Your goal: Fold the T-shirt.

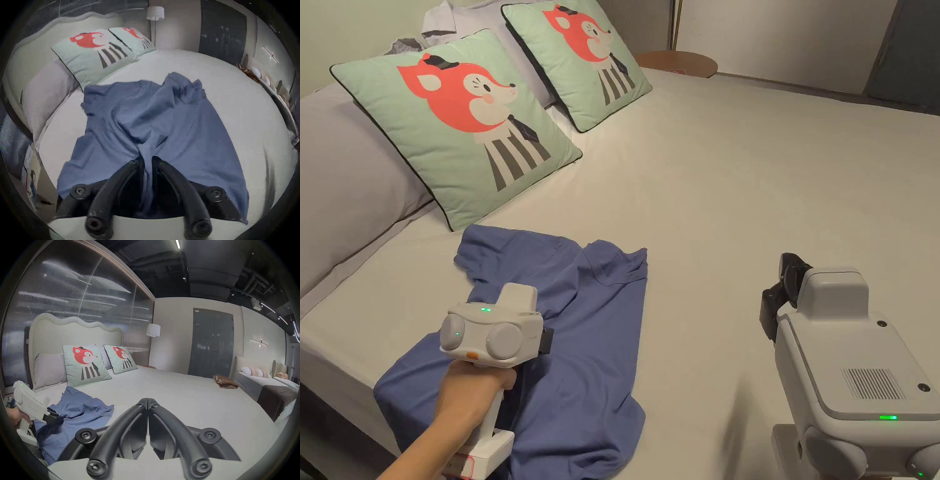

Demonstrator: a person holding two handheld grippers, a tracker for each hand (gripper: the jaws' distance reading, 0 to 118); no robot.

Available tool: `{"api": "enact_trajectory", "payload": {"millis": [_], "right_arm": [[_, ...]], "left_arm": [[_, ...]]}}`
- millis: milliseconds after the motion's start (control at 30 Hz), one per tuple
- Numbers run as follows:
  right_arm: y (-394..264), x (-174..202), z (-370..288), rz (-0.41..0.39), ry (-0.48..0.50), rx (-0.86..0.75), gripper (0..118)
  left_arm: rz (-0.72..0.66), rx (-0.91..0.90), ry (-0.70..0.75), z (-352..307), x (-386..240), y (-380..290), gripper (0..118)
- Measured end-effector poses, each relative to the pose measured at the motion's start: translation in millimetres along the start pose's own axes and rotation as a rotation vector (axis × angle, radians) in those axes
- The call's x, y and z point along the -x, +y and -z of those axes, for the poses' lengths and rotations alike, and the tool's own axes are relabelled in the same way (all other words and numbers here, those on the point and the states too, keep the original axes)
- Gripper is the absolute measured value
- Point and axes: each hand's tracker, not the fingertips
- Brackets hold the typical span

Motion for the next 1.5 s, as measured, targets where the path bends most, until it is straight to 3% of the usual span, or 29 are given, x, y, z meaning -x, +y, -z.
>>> {"api": "enact_trajectory", "payload": {"millis": [267,500,833,1167,1367,1500], "right_arm": [[8.1,-20.1,-19.4,0.017,-0.018,-0.029,0],[18.0,-54.9,-47.6,0.048,-0.081,-0.072,0],[25.1,-140.8,-105.7,0.059,-0.283,-0.131,0],[12.5,-215.3,-167.5,0.052,-0.502,-0.132,0],[-0.2,-232.4,-181.4,0.061,-0.554,-0.109,0],[-8.4,-232.9,-179.7,0.070,-0.557,-0.090,0]], "left_arm": [[-0.007,-0.220,-0.141,-87.7,-18.0,44.2,4],[0.096,-0.428,-0.308,-169.6,-88.7,109.2,4],[0.281,-0.599,-0.599,-250.8,-225.8,150.7,4],[0.430,-0.479,-0.843,-245.3,-346.0,103.0,4],[0.511,-0.262,-0.858,-184.8,-379.7,44.3,4],[0.572,-0.105,-0.761,-126.4,-392.5,3.3,4]]}}
